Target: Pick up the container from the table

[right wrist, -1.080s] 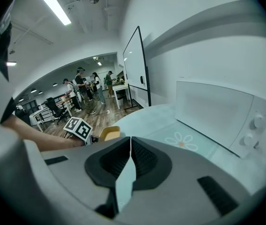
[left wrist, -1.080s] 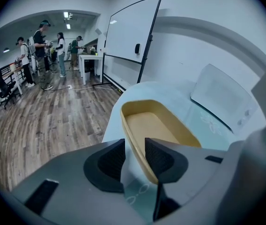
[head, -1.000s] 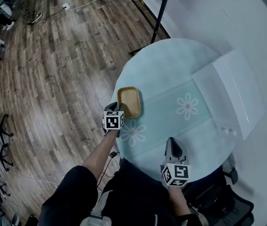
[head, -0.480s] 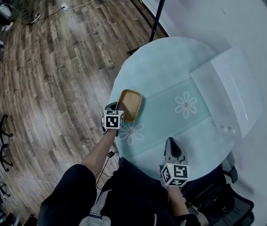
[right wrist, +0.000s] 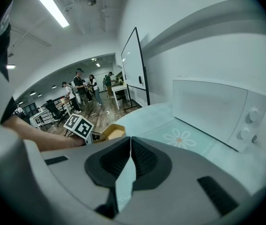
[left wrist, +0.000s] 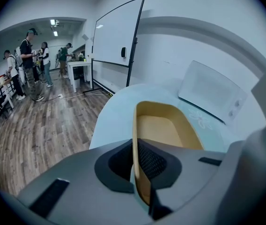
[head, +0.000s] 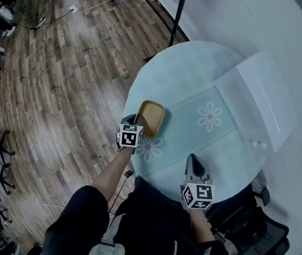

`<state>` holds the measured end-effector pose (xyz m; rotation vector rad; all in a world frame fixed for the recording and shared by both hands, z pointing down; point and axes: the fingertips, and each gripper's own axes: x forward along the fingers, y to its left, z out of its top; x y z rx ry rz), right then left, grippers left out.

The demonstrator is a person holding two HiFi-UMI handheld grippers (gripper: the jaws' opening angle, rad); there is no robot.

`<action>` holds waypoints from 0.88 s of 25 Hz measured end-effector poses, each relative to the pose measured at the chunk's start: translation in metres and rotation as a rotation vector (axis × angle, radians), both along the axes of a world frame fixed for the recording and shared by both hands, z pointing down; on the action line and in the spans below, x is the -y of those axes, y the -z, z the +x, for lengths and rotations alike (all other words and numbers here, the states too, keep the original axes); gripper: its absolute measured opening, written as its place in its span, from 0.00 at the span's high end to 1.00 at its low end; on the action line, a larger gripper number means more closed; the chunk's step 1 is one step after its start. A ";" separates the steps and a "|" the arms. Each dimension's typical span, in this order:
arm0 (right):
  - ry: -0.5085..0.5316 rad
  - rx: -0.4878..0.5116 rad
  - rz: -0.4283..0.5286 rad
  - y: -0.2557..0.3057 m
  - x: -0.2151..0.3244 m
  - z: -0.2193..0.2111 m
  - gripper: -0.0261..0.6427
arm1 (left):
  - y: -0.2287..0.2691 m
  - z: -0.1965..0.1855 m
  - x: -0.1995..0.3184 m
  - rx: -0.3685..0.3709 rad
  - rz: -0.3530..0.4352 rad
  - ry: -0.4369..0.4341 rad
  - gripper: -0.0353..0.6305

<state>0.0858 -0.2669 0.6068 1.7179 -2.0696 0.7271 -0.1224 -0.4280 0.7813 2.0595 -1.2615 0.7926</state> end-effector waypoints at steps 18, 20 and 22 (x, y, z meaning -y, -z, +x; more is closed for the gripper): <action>0.045 0.091 0.060 0.015 -0.034 -0.010 0.92 | 0.071 0.030 -0.048 -0.005 0.096 -0.125 0.92; 0.056 0.091 0.075 0.017 -0.038 -0.009 0.92 | 0.082 0.036 -0.054 -0.003 0.116 -0.142 0.92; 0.062 0.084 0.086 0.018 -0.043 -0.009 0.93 | 0.094 0.040 -0.061 -0.002 0.139 -0.155 0.92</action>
